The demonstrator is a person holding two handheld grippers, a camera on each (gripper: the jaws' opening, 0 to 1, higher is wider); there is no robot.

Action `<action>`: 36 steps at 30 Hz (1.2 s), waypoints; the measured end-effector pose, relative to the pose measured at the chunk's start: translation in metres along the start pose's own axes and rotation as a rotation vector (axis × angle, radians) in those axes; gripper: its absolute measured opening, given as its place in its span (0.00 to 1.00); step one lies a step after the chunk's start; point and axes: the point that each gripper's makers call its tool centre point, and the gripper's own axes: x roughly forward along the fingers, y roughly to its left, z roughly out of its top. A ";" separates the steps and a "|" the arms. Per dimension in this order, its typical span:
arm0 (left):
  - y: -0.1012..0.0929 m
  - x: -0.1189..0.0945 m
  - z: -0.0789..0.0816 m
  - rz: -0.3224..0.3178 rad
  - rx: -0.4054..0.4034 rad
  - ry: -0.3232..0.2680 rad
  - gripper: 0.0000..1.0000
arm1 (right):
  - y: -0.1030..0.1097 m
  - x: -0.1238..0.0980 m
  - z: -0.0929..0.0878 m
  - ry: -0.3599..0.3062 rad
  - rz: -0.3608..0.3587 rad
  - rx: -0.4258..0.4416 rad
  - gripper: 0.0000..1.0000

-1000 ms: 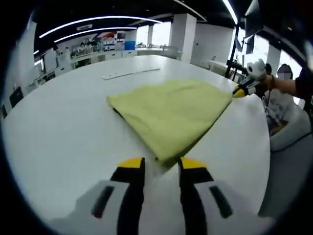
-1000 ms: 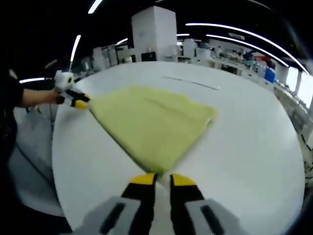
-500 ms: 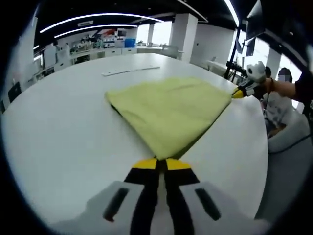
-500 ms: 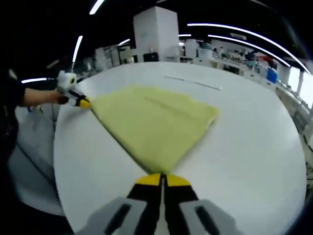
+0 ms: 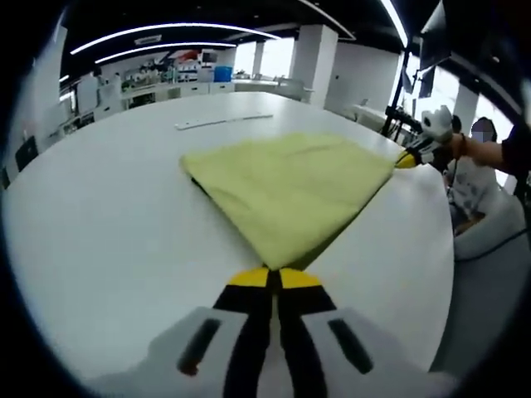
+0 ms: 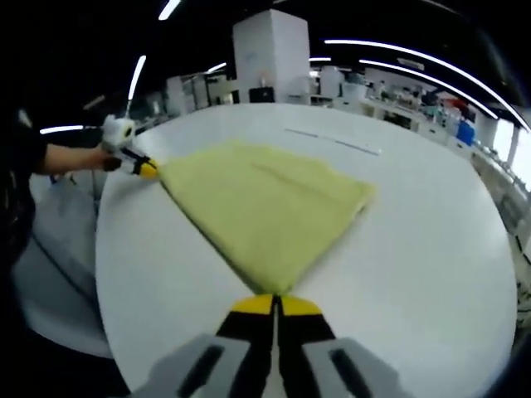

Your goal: Fold the garment on the visible template until the final outline fits inside the template.

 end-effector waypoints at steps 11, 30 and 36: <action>-0.010 -0.006 -0.009 -0.003 0.001 0.014 0.00 | 0.010 -0.009 -0.010 0.030 0.006 -0.017 0.00; -0.018 -0.011 -0.020 -0.005 -0.009 0.009 0.00 | 0.017 -0.018 -0.020 0.023 -0.012 0.015 0.00; -0.019 -0.011 -0.019 0.003 -0.015 -0.003 0.00 | 0.017 -0.016 -0.015 -0.007 -0.019 0.054 0.00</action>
